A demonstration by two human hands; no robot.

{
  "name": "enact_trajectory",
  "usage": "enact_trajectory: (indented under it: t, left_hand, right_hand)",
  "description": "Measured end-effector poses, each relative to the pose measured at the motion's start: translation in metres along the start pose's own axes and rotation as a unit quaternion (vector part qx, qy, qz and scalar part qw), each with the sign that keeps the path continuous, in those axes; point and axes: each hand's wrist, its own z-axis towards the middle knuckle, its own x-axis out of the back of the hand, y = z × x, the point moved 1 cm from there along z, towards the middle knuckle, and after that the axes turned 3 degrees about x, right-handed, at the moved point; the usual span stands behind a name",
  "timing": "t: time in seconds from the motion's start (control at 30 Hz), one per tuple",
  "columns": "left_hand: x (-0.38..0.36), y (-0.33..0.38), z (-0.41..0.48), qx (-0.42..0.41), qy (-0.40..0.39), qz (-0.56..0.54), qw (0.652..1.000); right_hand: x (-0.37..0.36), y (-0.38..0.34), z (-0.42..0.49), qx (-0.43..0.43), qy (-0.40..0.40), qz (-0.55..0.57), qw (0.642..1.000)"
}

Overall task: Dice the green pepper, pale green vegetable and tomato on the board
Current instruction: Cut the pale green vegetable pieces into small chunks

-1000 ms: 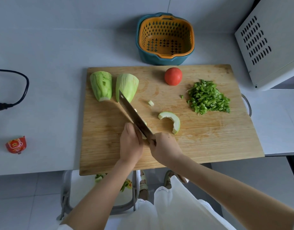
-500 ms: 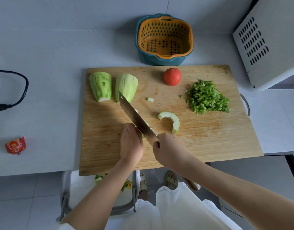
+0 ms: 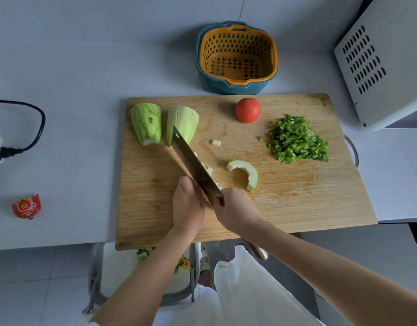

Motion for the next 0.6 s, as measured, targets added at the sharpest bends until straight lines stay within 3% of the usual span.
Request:
enact_trajectory:
  t: [0.13,0.43,0.6]
  left_hand:
    - [-0.001,-0.002,0.000,-0.083,0.035,0.081,0.993]
    - [-0.003,-0.004,0.001,-0.156,0.068,0.117,0.978]
    - [-0.004,-0.007,0.002,-0.153,0.061,0.121,0.979]
  right_hand:
    - [0.006,0.002,-0.013,0.017,0.018,-0.006,1.000]
    - [0.014,-0.003,-0.022,0.017,-0.001,-0.008,1.000]
    - [0.017,-0.003,-0.019,0.000,-0.027,0.012,1.000]
